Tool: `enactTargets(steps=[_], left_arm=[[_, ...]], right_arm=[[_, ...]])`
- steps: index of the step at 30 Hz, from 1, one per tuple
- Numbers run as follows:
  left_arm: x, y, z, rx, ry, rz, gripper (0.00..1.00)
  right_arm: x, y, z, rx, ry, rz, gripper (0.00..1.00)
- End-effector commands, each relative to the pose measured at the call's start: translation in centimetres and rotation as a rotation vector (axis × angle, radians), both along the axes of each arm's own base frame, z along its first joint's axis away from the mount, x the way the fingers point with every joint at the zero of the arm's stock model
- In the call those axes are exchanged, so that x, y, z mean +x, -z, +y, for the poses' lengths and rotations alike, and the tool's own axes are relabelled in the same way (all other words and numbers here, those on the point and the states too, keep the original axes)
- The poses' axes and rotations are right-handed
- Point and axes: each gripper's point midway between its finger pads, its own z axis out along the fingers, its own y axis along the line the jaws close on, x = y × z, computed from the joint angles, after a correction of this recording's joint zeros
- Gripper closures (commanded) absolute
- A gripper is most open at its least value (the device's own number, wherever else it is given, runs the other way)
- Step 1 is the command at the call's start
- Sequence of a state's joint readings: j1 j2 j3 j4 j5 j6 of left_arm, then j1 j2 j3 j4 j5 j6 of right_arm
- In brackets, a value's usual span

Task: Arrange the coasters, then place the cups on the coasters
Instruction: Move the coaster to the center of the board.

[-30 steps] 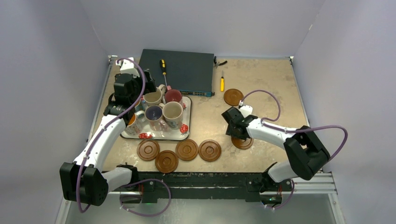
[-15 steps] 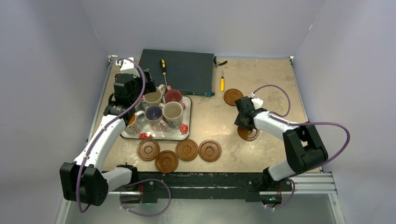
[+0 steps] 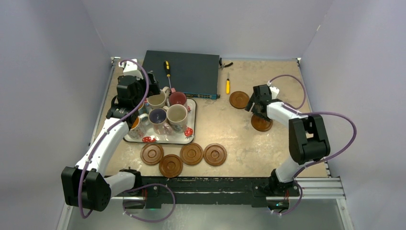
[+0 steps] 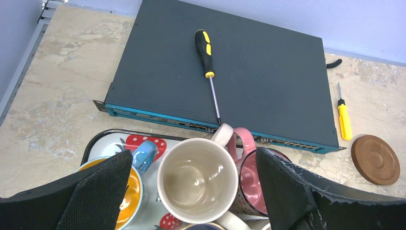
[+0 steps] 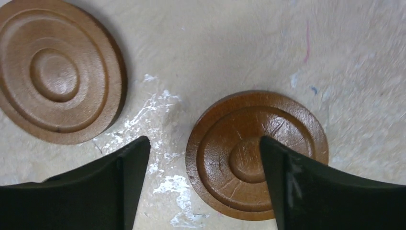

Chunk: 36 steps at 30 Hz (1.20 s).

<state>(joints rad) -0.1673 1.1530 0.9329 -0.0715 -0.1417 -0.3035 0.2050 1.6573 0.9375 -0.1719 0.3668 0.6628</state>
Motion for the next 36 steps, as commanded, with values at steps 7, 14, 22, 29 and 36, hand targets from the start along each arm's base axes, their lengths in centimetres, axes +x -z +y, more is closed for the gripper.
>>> enactTargets(steps=[7, 14, 22, 29, 36], left_arm=[[0.2, -1.2, -0.2, -0.009, 0.001, -0.036, 0.04], [0.2, -1.2, -0.5, -0.016, 0.012, -0.037, 0.03], [0.2, -1.2, -0.7, -0.025, 0.021, -0.038, 0.03], [0.2, -1.2, -0.5, -0.021, 0.013, -0.036, 0.03], [0.2, -1.1, -0.5, -0.020, 0.011, -0.034, 0.03]], right_arm=[[-1.4, -6.2, -0.8, -0.042, -0.034, -0.078, 0.02], [-5.6, -4.7, 0.0, 0.055, -0.033, -0.007, 0.02], [-8.9, -1.5, -0.1, 0.074, -0.028, 0.078, 0.02], [-8.3, -0.5, 0.0, 0.065, -0.027, 0.092, 0.02], [-8.0, 0.2, 0.0, 0.067, -0.011, 0.110, 0.02]])
